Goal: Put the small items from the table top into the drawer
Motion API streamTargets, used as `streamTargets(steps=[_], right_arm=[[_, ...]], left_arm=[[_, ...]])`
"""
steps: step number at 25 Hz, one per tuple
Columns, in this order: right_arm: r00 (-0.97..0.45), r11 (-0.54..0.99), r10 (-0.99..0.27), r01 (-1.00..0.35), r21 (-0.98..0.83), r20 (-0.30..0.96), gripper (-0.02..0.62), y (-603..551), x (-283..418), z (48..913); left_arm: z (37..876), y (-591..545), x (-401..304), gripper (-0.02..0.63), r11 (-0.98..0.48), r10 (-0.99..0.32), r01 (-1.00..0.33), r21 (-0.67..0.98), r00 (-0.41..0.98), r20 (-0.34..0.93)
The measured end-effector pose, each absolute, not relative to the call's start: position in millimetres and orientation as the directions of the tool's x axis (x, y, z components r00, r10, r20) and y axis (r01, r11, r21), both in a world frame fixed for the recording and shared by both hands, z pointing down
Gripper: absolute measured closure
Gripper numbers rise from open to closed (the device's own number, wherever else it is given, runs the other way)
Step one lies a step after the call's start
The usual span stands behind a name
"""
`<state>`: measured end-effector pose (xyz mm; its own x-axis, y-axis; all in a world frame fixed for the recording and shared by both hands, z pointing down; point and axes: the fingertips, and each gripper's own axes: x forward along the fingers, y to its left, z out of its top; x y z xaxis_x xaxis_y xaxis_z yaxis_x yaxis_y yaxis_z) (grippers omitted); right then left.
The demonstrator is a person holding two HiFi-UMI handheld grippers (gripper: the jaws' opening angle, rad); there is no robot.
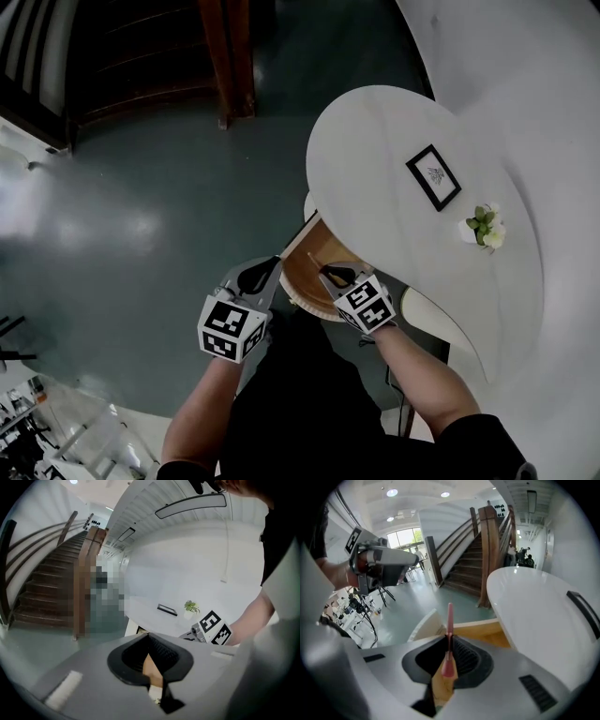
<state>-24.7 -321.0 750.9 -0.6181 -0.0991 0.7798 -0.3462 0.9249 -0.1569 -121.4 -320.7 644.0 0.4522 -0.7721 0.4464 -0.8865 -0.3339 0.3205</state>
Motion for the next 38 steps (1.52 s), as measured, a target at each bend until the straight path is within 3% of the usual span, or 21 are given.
streamTargets(steps=[7, 21, 30, 38], right_arm=[[-0.508, 0.973, -0.004, -0.199, -0.113, 0.862, 0.541, -317, -23, 816], [-0.299, 0.991, 0.094, -0.061, -0.117, 0.95, 0.541, -320, -19, 904], [-0.284, 0.995, 0.053, -0.067, -0.075, 0.958, 0.518, -326, -24, 911], [-0.355, 0.98, -0.014, -0.189, -0.057, 0.935, 0.492, -317, -28, 839]], left_arm=[[683, -324, -122, 0.595, -0.315, -0.754, -0.893, 0.32, 0.441, 0.487], [710, -321, -125, 0.595, -0.287, -0.746, -0.9, 0.329, 0.425, 0.513], [697, -322, -137, 0.595, -0.232, -0.79, -0.897, 0.378, 0.4, 0.465], [651, -298, -150, 0.595, -0.239, -0.816, -0.901, 0.363, 0.389, 0.428]])
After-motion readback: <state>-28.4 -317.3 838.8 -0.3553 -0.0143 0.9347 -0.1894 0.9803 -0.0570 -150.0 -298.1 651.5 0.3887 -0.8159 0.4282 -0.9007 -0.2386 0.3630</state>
